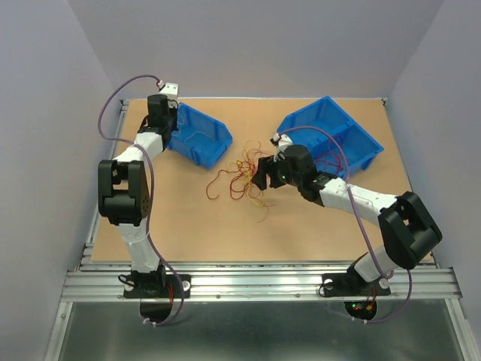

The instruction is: Untangle the cables

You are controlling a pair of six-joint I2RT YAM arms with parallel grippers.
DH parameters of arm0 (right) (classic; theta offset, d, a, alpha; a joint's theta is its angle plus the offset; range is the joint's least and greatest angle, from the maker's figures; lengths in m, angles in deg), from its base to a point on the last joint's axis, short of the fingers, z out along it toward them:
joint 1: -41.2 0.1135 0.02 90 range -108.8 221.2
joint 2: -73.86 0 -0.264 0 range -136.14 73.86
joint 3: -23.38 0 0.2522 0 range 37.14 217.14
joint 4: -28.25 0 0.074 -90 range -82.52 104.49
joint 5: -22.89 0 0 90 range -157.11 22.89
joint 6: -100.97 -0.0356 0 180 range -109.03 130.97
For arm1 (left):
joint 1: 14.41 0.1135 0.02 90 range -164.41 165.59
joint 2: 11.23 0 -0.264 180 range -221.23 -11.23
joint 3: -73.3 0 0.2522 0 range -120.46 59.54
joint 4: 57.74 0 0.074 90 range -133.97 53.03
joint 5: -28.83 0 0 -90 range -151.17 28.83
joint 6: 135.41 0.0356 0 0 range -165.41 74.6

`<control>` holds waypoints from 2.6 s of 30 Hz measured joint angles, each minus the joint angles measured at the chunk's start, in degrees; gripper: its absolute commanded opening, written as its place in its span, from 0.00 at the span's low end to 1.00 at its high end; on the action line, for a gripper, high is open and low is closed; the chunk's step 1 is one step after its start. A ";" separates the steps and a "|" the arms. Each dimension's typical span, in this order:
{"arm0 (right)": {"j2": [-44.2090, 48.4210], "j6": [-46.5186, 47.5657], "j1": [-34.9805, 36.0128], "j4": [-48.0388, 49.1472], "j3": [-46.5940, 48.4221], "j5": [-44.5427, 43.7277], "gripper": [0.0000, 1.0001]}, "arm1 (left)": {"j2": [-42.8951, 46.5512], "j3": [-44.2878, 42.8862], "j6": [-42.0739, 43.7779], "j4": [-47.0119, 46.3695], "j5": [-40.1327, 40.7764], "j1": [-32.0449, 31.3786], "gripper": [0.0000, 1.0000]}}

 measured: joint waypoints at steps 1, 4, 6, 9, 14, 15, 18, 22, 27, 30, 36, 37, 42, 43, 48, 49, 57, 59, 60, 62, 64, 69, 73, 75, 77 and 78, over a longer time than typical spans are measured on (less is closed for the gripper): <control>0.11 0.00 0.00 -0.04 0.00 0.00 0.76 | 1.14 0.76 -0.46 -0.48 -0.31 0.26 0.00; 0.24 0.00 0.00 -0.02 0.00 0.00 0.77 | 3.10 0.63 -2.25 -1.18 -1.64 0.17 0.00; 0.39 0.00 0.00 -0.04 0.00 0.00 0.77 | 2.71 -0.46 -3.23 -0.63 -2.99 -0.20 0.00; 0.79 0.00 0.00 -0.04 0.00 0.00 0.77 | 1.11 -1.81 -4.22 1.09 -4.37 -0.76 0.00; 1.40 0.00 0.00 -0.02 0.00 0.00 0.77 | -2.67 -3.54 -3.80 4.20 -4.35 -2.01 0.00; 1.46 0.00 0.00 -0.04 0.00 0.00 0.77 | -4.57 -4.92 -3.54 5.49 -3.98 -2.43 0.00; 1.49 0.00 0.00 -0.04 0.00 0.00 0.77 | -9.62 -9.88 -2.49 8.76 -3.50 -3.45 0.03; 1.49 0.00 0.00 -0.07 0.00 0.00 0.77 | -13.03 -12.24 -1.53 11.54 -2.95 -4.33 0.50; 1.49 0.00 0.00 -0.09 0.00 0.00 0.77 | -9.01 -5.01 -0.70 8.15 -2.80 -4.98 0.65; 1.31 -0.02 0.02 -0.07 0.00 0.02 0.77 | -2.69 1.44 -0.35 5.51 -2.69 -5.14 0.71; -1.05 0.00 0.20 -0.57 0.55 -1.55 0.77 | 12.76 10.58 1.16 -2.82 -2.75 -5.99 0.90; -1.36 0.00 0.37 -0.70 0.66 -2.32 0.77 | 14.86 11.56 1.36 -3.98 -2.78 -6.27 0.90; -1.84 -0.13 0.83 -1.84 1.36 -6.67 0.76 | 22.12 15.45 3.34 -9.14 -1.36 -9.44 0.91; -1.97 -0.37 0.83 -2.36 1.75 -7.89 0.76 | 23.47 17.11 3.98 -10.38 -0.55 -10.75 0.91; -3.67 -3.23 1.05 -2.86 3.15 -12.17 0.75 | 28.09 24.63 7.61 -12.37 -2.03 -16.65 0.91; -4.04 -4.22 1.07 -2.86 3.26 -13.00 0.75 | 28.85 25.88 8.22 -12.48 -3.78 -17.33 0.91; 2.56 -14.60 1.14 -1.27 -1.97 -24.06 0.76 | 34.95 35.85 13.79 -15.50 -17.92 -23.71 0.91; 7.91 -16.52 1.14 -0.55 -4.96 -27.30 0.77 | 34.29 36.68 14.01 -16.00 -18.91 -25.97 0.90; 9.97 -17.46 1.14 0.24 -5.97 -29.03 0.76 | 33.51 36.76 13.99 -16.39 -19.10 -27.04 0.90; 12.20 -18.86 1.14 1.53 -6.80 -31.69 0.77 | 30.95 36.76 13.99 -17.25 -19.23 -29.05 0.90; 13.31 -20.41 1.14 2.84 -7.63 -35.26 0.76 | 28.61 36.76 13.99 -17.27 -19.21 -30.12 0.90; 14.36 -23.74 1.14 3.52 -10.84 -44.94 0.75 | 24.15 36.11 13.68 -15.61 -19.08 -30.36 0.87; 18.64 -25.00 1.14 4.02 -14.12 -47.10 0.75 | 18.38 30.14 13.75 -15.30 -16.61 -32.39 0.86; 20.59 -24.68 1.14 4.59 -14.71 -46.84 0.75 | 16.15 28.09 13.99 -15.61 -15.41 -33.51 0.86; 22.03 -23.91 1.14 6.05 -15.02 -46.36 0.75 | 15.93 28.44 14.47 -15.37 -14.86 -34.25 0.86; 22.40 -23.37 1.14 6.99 -15.02 -46.01 0.75 | 16.00 28.61 14.75 -15.39 -14.82 -34.40 0.86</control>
